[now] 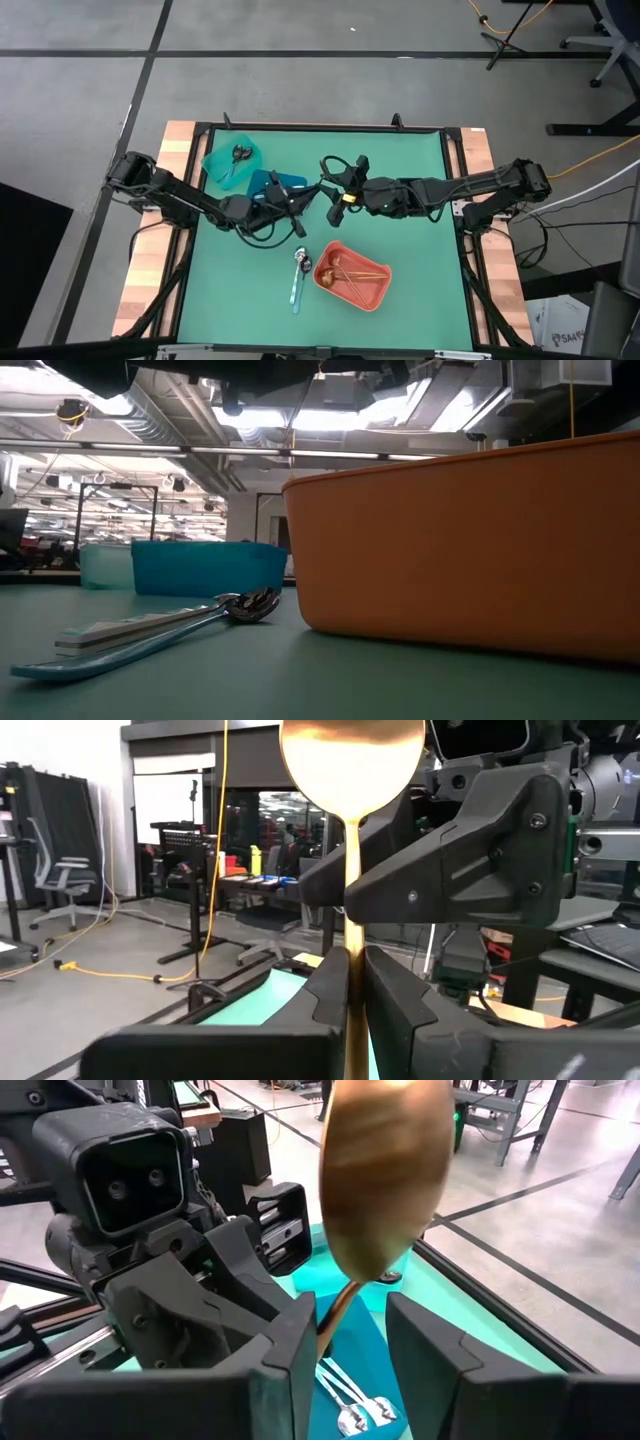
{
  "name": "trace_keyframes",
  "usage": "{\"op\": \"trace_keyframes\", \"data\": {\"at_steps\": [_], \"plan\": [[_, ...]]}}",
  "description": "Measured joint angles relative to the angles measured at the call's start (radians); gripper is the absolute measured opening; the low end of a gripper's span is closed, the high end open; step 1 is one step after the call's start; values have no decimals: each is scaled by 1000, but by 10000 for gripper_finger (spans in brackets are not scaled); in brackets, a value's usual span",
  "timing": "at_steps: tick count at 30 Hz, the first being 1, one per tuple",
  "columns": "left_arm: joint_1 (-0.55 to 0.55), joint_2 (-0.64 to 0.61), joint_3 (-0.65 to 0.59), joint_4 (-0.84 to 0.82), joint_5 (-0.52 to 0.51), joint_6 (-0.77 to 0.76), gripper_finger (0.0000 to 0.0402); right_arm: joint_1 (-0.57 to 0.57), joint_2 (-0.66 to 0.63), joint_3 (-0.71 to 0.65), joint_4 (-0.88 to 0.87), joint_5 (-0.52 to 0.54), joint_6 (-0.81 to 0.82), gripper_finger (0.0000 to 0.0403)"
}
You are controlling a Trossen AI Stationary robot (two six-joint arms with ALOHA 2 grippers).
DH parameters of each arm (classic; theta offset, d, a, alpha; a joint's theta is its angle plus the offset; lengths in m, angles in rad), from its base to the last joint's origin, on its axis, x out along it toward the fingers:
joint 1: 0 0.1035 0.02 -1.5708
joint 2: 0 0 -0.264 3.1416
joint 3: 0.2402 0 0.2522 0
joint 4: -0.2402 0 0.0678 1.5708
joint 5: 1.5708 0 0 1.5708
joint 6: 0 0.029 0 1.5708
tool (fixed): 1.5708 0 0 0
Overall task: Sort silverware by color (type)
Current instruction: Put the yellow spoon into the orange bin
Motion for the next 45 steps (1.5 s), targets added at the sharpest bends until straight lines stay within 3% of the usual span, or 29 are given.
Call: {"op": "trace_keyframes", "data": {"at_steps": [18, 31, 45], "plan": [[-4, 0, 0, -1, 46, -7, 16, 1, 0, 0, 1, -5, -11, 110], [-3, 0, 0, -2, 46, -3, 16, 1, 0, 0, 4, -41, -26, 9], [-4, 1, 0, -10, 45, -4, 16, 0, 0, 1, 2, -80, -61, 2]]}}
